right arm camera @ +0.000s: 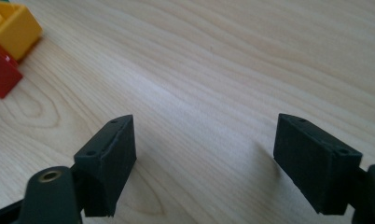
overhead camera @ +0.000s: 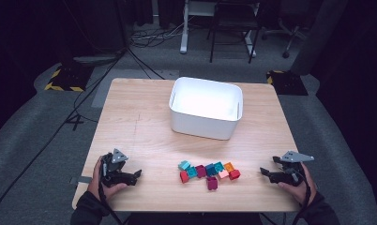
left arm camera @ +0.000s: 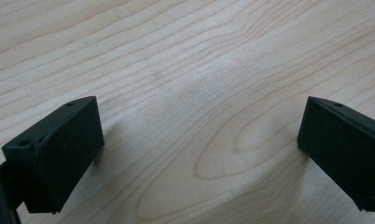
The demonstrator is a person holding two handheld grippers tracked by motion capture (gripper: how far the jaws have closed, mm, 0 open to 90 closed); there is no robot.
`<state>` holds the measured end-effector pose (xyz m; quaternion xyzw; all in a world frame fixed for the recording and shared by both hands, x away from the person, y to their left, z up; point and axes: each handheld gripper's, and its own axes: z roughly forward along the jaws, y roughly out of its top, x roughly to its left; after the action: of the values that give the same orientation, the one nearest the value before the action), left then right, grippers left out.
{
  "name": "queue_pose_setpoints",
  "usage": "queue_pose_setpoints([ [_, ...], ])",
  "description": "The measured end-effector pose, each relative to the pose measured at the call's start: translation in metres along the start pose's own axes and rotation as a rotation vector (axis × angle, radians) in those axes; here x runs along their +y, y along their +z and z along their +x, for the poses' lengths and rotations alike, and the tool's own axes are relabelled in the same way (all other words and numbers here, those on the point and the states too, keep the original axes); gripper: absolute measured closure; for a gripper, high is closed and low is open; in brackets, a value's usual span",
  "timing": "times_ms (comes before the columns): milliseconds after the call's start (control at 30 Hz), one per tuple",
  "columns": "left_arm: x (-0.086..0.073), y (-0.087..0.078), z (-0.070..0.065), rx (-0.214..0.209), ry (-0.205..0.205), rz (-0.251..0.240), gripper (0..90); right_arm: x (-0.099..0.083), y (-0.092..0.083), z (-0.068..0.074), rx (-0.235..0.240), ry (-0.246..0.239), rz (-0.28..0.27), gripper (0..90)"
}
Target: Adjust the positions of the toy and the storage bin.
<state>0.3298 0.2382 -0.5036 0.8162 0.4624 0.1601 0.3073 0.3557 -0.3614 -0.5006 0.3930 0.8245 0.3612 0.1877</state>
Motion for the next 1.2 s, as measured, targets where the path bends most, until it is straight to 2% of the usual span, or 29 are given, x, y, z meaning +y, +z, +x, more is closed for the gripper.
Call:
queue_pose_setpoints([
  [67, -0.002, -0.001, 0.000, 0.005, -0.006, -0.006, 0.5, 0.005, -0.002, -0.001, 0.013, 0.003, -0.025, 22.5],
  [233, -0.002, 0.000, 0.000, 0.007, -0.005, -0.010, 0.2, 0.025, -0.010, 0.001, 0.027, -0.023, -0.074, 26.2],
  [333, 0.000, 0.001, 0.001, -0.003, -0.004, -0.009, 0.2, 0.031, -0.011, 0.002, 0.030, -0.026, -0.079, 26.6],
  [400, 0.001, 0.002, 0.002, -0.004, 0.003, -0.004, 0.2, 0.043, -0.012, 0.005, 0.026, -0.062, -0.100, 26.8],
  [467, 0.002, 0.002, 0.003, 0.000, 0.004, -0.001, 0.2, 0.047, -0.012, 0.006, 0.035, -0.061, -0.110, 26.6],
  [667, 0.001, 0.002, 0.002, 0.000, -0.001, -0.007, 0.3, 0.082, -0.016, 0.013, 0.036, -0.118, -0.155, 28.0],
  [833, 0.001, 0.002, 0.002, 0.001, -0.004, -0.007, 0.3, 0.117, -0.020, 0.020, 0.068, -0.161, -0.193, 29.2],
  [867, 0.001, 0.002, 0.002, 0.001, -0.005, -0.007, 0.3, 0.117, -0.020, 0.020, 0.068, -0.161, -0.193, 29.2],
  [900, 0.001, 0.002, 0.002, 0.001, -0.005, -0.007, 0.3, 0.130, -0.021, 0.021, 0.086, -0.176, -0.203, 32.5],
  [933, 0.001, 0.002, 0.002, 0.001, -0.005, -0.007, 0.3, 0.130, -0.021, 0.021, 0.086, -0.176, -0.203, 32.5],
  [967, 0.001, 0.002, 0.002, 0.001, -0.005, -0.007, 0.3, 0.136, -0.021, 0.021, 0.109, -0.172, -0.213, 33.1],
  [1000, 0.001, 0.002, 0.002, 0.001, -0.005, -0.007, 0.3, 0.150, -0.021, 0.023, 0.114, -0.197, -0.220, 34.0],
  [1067, 0.001, 0.002, 0.002, 0.001, -0.005, -0.007, 0.3, 0.154, -0.021, 0.024, 0.114, -0.202, -0.220, 34.0],
  [1133, 0.001, 0.002, 0.002, 0.001, -0.005, -0.007, 0.3, 0.170, -0.019, 0.028, 0.113, -0.221, -0.224, 35.6],
  [1200, 0.001, 0.002, 0.002, 0.001, -0.005, -0.008, 0.3, 0.173, -0.019, 0.029, 0.114, -0.222, -0.225, 35.9],
])
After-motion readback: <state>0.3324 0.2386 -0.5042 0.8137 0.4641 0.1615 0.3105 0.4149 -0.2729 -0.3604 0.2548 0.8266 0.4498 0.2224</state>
